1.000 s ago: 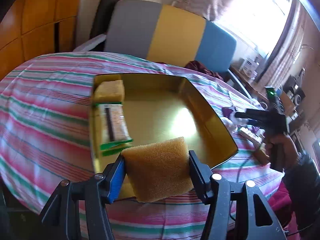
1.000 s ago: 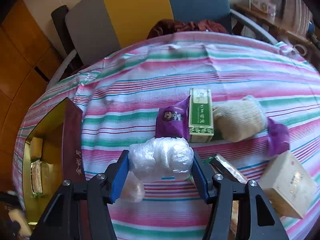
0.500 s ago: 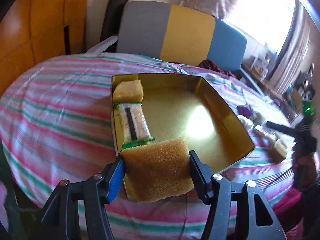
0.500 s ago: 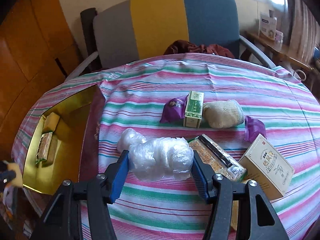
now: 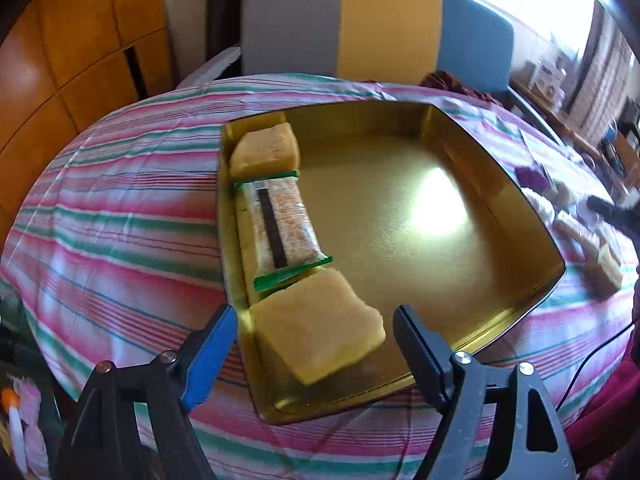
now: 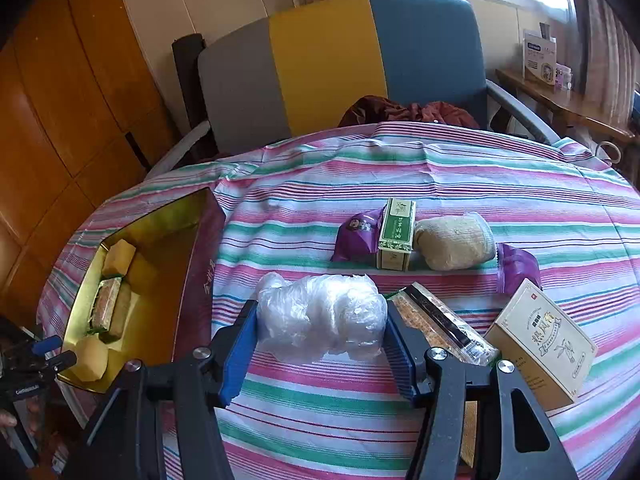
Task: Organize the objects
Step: 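Lower the plastic-wrapped bundle into the tray and open the right gripper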
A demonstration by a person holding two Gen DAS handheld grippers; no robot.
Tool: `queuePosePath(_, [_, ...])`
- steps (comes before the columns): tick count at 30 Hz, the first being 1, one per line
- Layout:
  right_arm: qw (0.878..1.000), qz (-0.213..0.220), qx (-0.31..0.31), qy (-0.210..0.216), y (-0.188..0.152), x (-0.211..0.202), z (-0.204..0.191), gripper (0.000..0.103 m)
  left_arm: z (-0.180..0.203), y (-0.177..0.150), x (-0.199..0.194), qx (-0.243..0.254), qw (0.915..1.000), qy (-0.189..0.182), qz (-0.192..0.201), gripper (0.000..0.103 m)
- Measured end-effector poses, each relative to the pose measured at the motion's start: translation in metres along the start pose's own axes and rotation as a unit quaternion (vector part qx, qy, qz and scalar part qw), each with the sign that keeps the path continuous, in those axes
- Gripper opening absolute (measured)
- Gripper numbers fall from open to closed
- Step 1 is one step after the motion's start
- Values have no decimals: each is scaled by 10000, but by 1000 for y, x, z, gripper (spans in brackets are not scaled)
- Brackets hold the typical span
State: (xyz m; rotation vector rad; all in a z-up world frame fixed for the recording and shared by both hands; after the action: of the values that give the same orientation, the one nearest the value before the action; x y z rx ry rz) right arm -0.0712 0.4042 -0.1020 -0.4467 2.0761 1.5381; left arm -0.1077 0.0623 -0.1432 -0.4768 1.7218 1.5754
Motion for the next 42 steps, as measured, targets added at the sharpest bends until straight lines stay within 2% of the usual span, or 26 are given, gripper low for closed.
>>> queuePosePath(8, [9998,113,14,140,3,-5,-7,60,-13,11,-31,-477,9976,-39,509,81])
queuePosePath(11, [9998,83,-20,191,2,-8,-15,60,-20,12,-35,-630,9965,-64,546,79])
queuePosePath(13, [9996,107,-77,251,5,-11,-25,60,-25,10,-38,-719,9959,-43,555,75])
queuePosePath(17, [9978,213,-303,551,17,-21,-65,60,-37,5,-36,-991,9939,-70,481,73])
queuePosePath(22, [9913,94,-748,1078,16,-17,-141,61,-43,3,-41,-1102,9921,-223,561,73])
queuePosePath(27, [9842,-250,-1117,1353,-6,2,-202,61,-56,3,-47,-1225,9899,-204,682,73])
queuePosePath(31, [9803,-643,-1297,1345,-29,30,-237,61,-63,1,-47,-1318,9882,-234,738,72])
queuePosePath(34, [9781,-964,-1426,1169,-51,60,-259,62,-65,-2,-45,-1363,9877,-281,710,72])
queuePosePath(37, [9718,-1221,-1658,1149,-76,83,-280,63,-67,-8,-43,-1404,9874,-298,660,72])
queuePosePath(40, [9620,-1469,-1612,1642,-98,85,-302,70,-70,-12,-42,-1423,9873,-292,640,72])
queuePosePath(42, [9591,-1430,-1735,1717,-104,82,-306,76,-73,-13,-41,-1450,9870,-288,629,72])
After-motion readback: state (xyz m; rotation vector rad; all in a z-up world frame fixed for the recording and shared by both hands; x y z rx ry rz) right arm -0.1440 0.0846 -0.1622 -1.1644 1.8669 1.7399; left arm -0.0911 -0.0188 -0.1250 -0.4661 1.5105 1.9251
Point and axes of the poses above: each gripper's, at about its wrist camera, not at the fingertips, and x roughly the way its jaws point, z to its right, y to its top, the point moved 10 cm from there along x, roughly the way its jaws point, and after that the axes turned 11 degrees about z, right-handed, at the moved point
